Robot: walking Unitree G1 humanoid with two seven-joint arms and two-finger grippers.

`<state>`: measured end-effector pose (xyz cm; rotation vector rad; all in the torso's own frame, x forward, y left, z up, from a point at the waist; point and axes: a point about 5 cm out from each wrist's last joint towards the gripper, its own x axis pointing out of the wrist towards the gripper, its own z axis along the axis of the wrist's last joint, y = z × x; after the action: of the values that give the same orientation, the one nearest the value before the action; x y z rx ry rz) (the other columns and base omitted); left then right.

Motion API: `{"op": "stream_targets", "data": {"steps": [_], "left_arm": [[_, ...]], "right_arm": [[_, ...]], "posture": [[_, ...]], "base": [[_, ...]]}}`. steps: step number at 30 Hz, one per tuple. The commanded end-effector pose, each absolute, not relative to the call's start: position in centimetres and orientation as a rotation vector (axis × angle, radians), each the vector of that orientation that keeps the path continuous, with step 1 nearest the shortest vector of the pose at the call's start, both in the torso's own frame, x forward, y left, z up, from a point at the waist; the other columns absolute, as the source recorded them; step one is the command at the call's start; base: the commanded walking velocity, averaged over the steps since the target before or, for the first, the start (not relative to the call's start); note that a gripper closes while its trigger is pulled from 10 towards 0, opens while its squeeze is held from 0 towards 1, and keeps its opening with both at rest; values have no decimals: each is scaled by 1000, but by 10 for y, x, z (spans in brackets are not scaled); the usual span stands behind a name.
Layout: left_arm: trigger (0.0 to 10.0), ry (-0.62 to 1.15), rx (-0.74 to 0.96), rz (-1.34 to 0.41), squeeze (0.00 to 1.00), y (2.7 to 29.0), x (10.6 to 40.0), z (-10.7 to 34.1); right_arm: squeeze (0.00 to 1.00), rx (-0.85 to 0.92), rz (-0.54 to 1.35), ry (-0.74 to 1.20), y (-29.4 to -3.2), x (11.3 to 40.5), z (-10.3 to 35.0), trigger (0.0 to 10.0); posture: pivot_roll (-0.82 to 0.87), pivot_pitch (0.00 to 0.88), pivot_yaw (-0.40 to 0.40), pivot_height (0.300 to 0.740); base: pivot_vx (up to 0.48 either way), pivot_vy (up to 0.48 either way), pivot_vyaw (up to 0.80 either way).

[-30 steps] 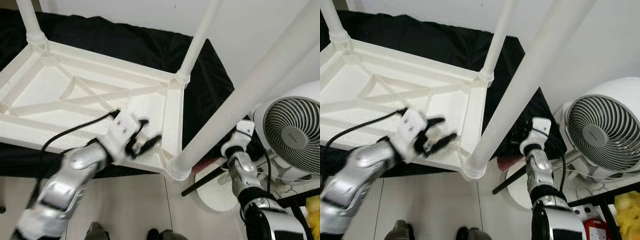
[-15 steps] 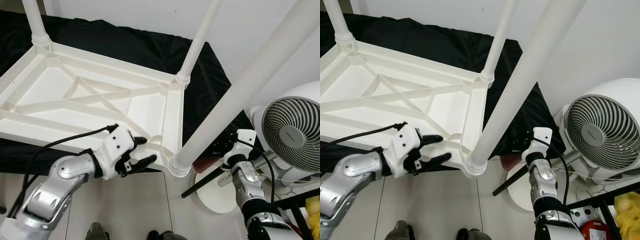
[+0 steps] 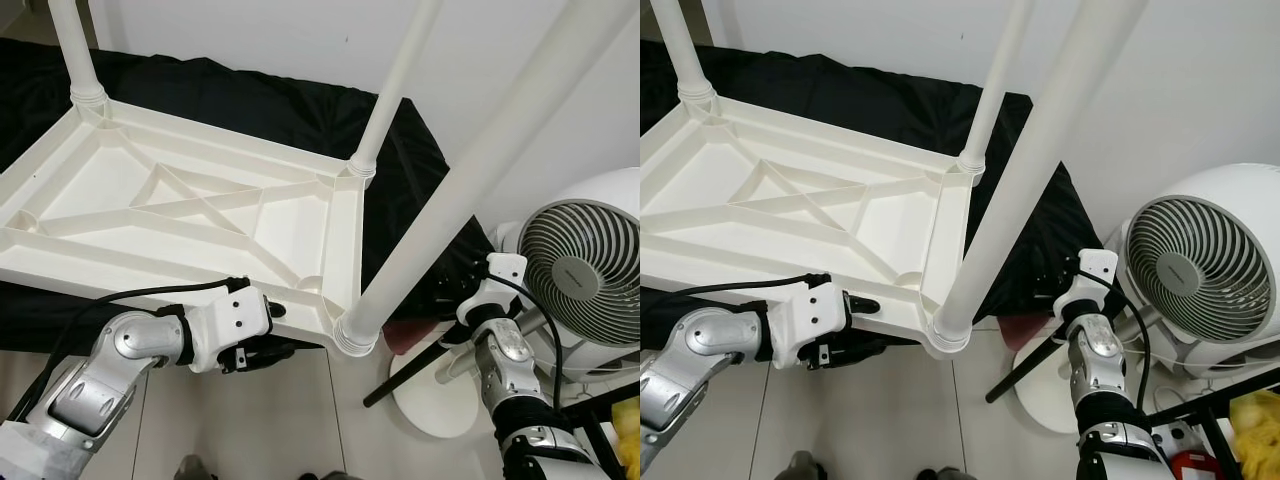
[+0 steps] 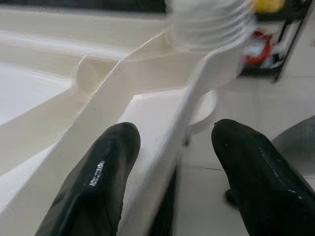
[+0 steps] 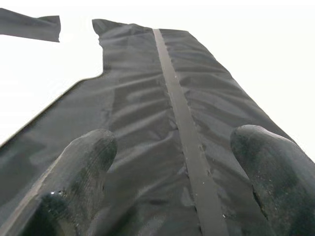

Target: Building children table

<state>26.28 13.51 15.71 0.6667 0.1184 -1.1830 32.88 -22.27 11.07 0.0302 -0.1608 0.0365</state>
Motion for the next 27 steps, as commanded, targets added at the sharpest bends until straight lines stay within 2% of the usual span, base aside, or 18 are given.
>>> {"op": "stream_targets", "data": {"steps": [1, 13, 17, 22, 27], "left_arm": [[10000, 123, 697, -1087, 0, 138, 273, 150], [10000, 16, 759, -891, 0, 136, 320, 165], [10000, -14, 760, -873, 0, 133, 327, 170], [10000, -65, 686, -823, 0, 116, 345, 179], [10000, -66, 667, -799, 0, 110, 350, 177]], "right_arm": [[0, 38, 9, -142, -228, 325, 107, 10000], [0, 73, 41, -150, -219, 321, 105, 10000], [0, 83, 70, -156, -216, 319, 105, 10000], [0, 81, 77, -150, -214, 319, 104, 10000], [0, 81, 77, -153, -213, 319, 105, 10000]], "posture": [[123, 62, -160, 740], [111, 51, -151, 740], [112, 50, -153, 740], [110, 45, -158, 740], [104, 44, -158, 740]], "base": [[0, 0, 0], [0, 0, 0], [0, 0, 0], [0, 0, 0], [0, 0, 0]]}}
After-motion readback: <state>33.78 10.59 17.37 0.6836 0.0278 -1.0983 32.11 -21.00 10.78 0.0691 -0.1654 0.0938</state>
